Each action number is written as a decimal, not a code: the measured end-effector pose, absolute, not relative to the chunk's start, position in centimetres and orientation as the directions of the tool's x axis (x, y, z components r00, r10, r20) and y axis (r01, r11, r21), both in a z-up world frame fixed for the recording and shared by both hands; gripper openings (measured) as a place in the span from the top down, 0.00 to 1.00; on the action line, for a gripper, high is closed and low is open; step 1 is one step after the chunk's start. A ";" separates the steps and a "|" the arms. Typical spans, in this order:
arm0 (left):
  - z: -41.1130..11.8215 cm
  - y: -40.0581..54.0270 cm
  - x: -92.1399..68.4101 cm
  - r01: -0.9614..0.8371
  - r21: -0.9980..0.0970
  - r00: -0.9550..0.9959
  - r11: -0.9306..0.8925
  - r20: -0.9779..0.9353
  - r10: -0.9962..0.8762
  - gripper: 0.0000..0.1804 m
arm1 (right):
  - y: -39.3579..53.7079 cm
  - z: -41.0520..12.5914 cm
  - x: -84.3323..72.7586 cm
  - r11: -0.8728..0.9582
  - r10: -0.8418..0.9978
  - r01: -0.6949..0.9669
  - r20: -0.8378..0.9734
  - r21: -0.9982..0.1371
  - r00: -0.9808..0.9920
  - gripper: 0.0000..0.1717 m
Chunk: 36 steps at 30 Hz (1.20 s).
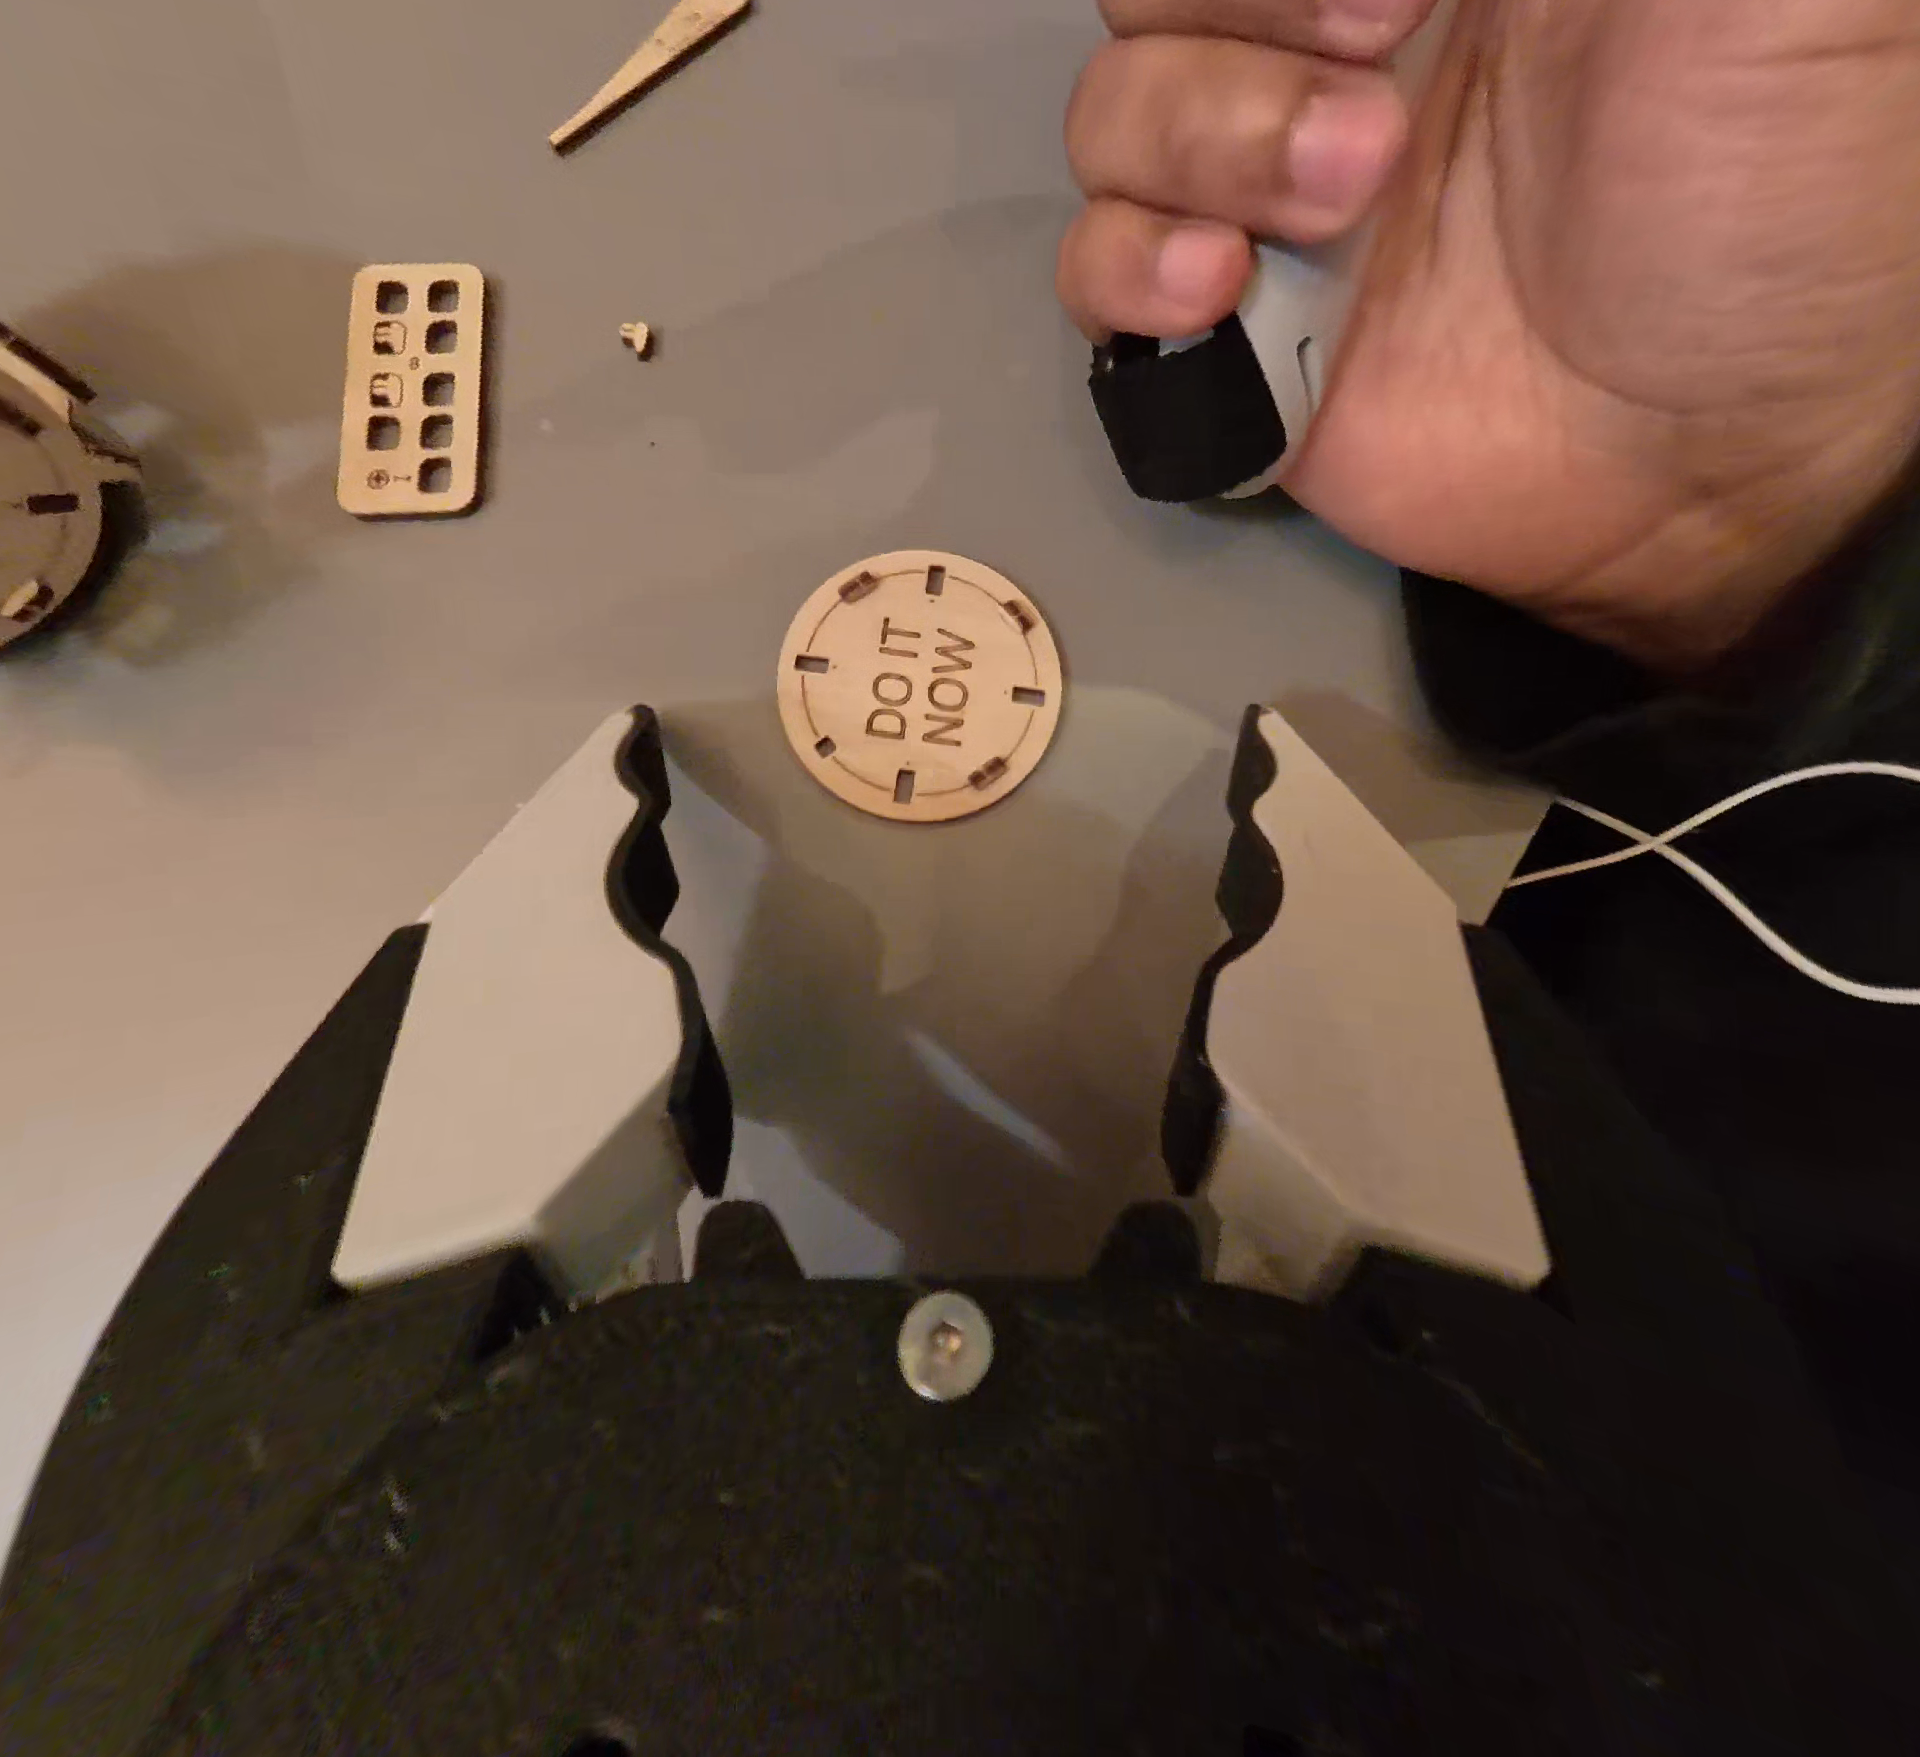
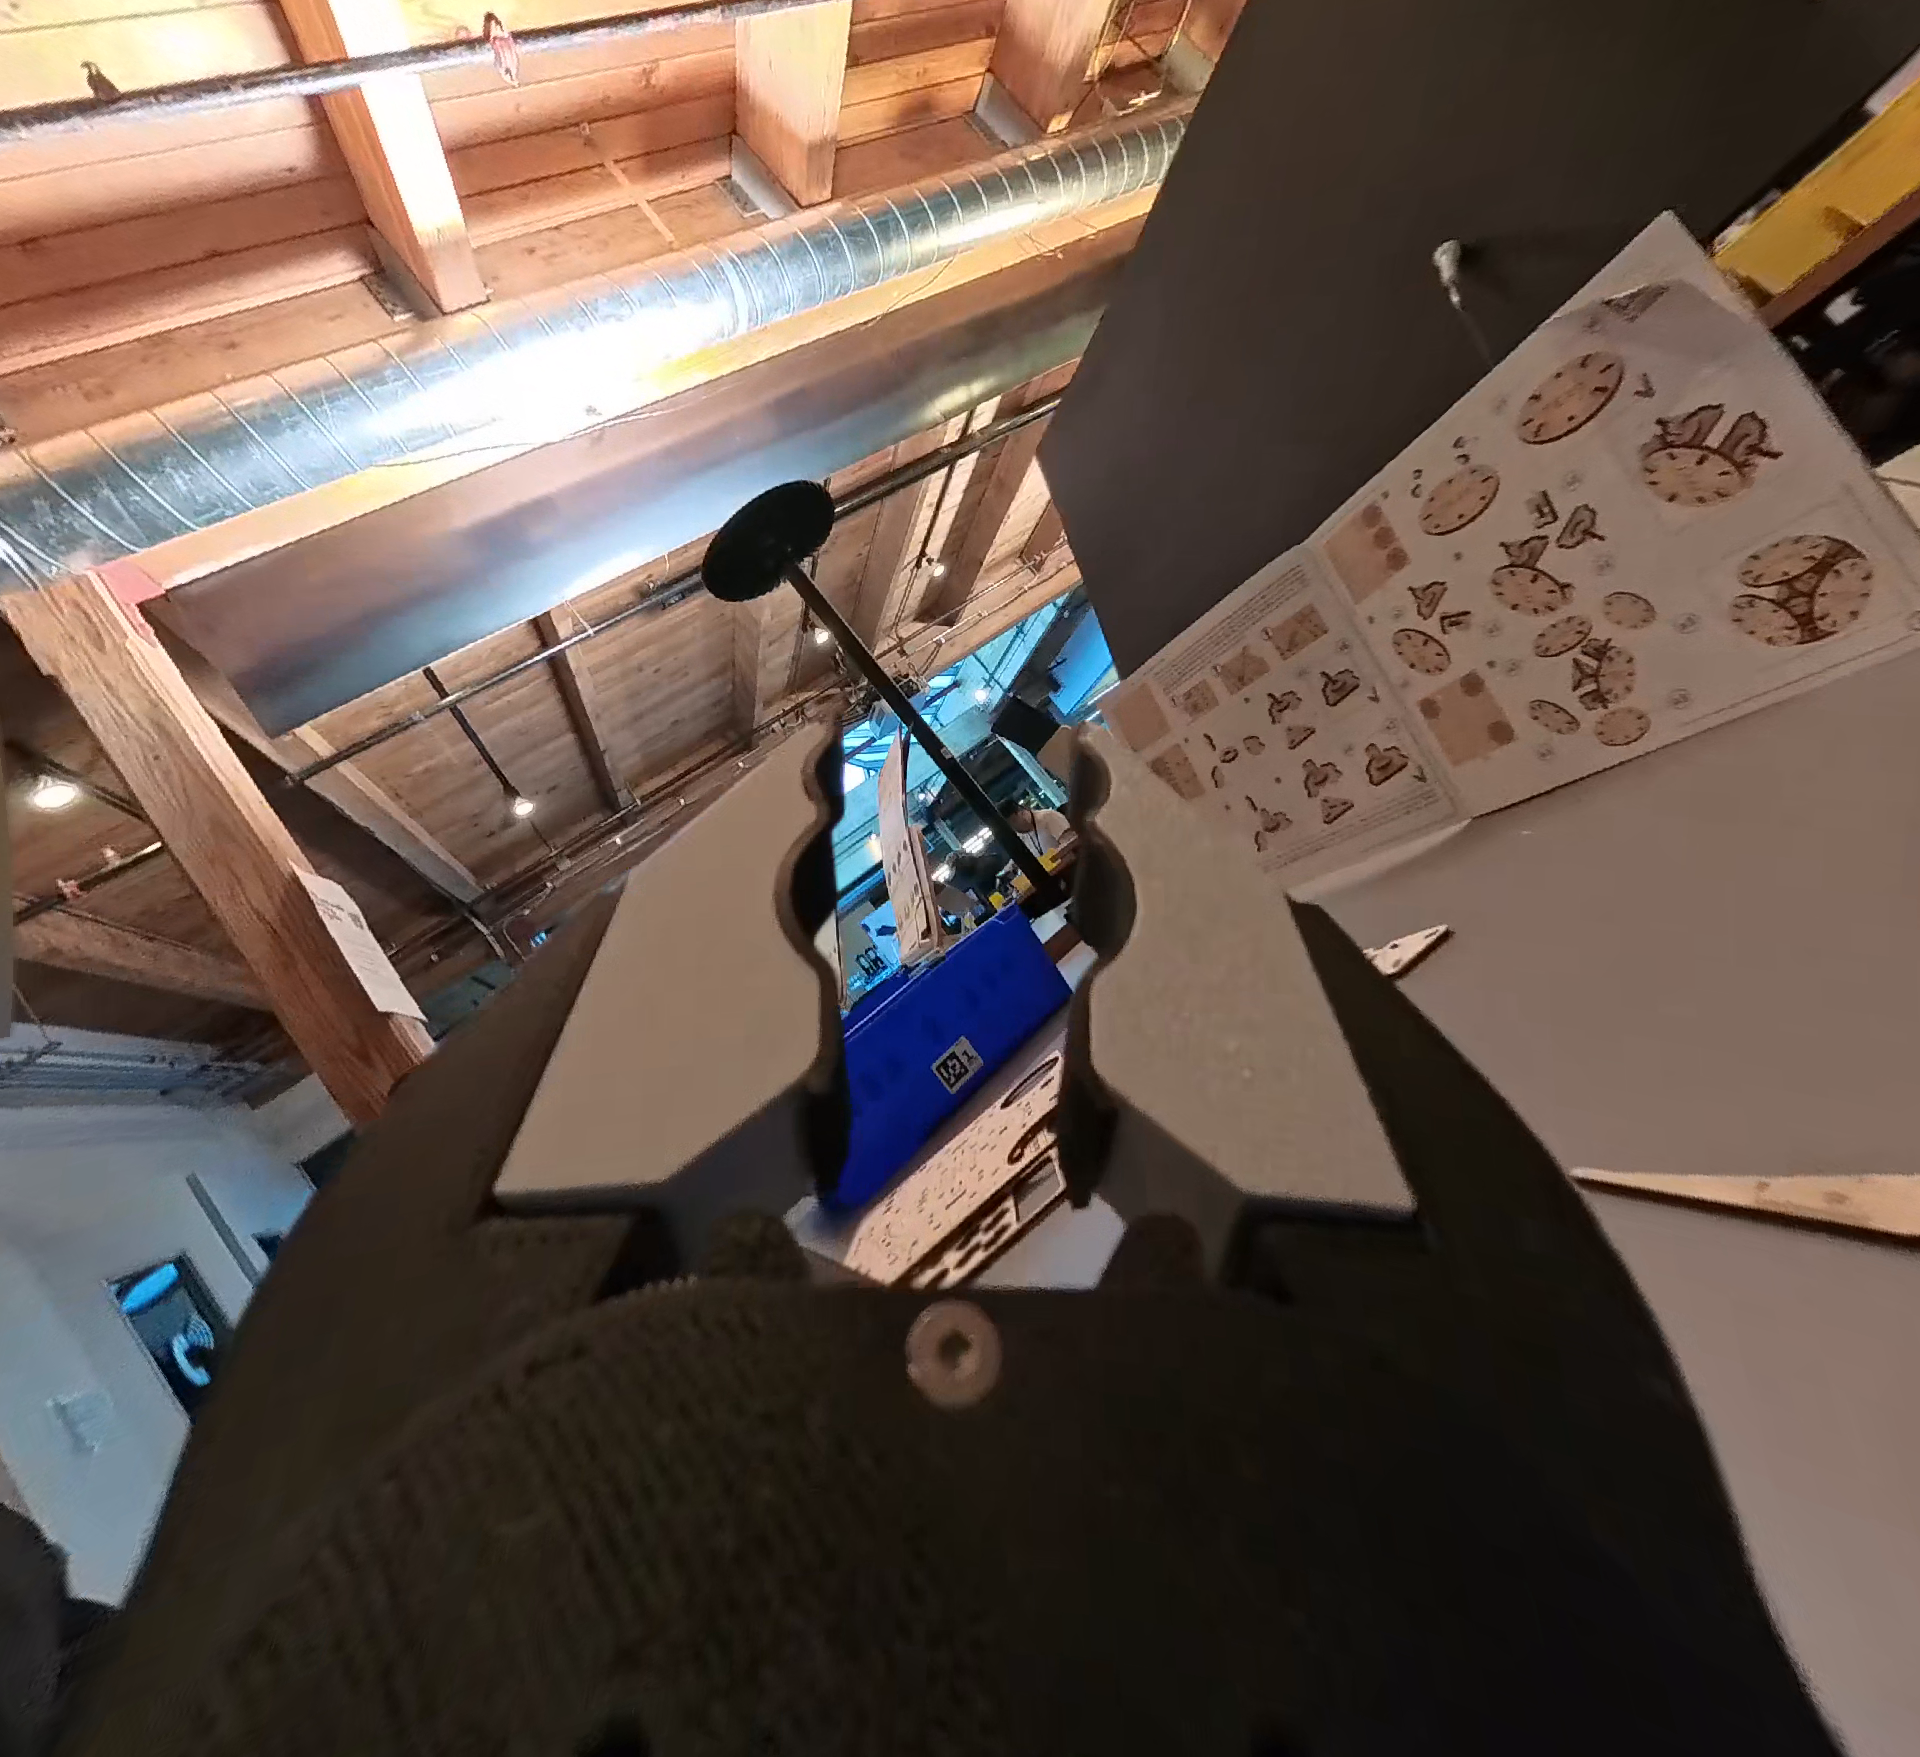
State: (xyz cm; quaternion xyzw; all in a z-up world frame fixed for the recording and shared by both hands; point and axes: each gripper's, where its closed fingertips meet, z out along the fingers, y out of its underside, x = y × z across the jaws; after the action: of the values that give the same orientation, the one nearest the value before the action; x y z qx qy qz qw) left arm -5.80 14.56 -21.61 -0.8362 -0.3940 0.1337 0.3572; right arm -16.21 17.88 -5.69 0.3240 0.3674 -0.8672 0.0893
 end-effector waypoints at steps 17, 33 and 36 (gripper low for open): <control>-21.0 15.5 -6.3 0.608 -0.718 0.642 -0.338 0.194 0.742 0.72 | 19.0 -6.2 -17.0 -0.738 0.054 0.420 -0.668 -0.527 -0.743 0.77; -11.3 16.1 -6.4 0.799 -0.495 0.487 0.342 0.866 0.115 0.73 | 20.9 -5.8 -17.5 -0.769 0.089 0.366 -0.655 -0.524 -0.750 0.81; -10.9 16.4 -6.2 0.794 -0.503 0.501 0.341 0.860 0.100 0.73 | 20.8 -5.8 -17.4 -0.767 0.086 0.370 -0.655 -0.524 -0.751 0.81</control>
State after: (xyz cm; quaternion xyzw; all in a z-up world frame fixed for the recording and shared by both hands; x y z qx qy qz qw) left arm -6.21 16.43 -10.91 -0.5171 -0.4326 -0.2497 0.6951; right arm -17.42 20.81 -5.79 0.3438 0.3314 -0.8749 0.0811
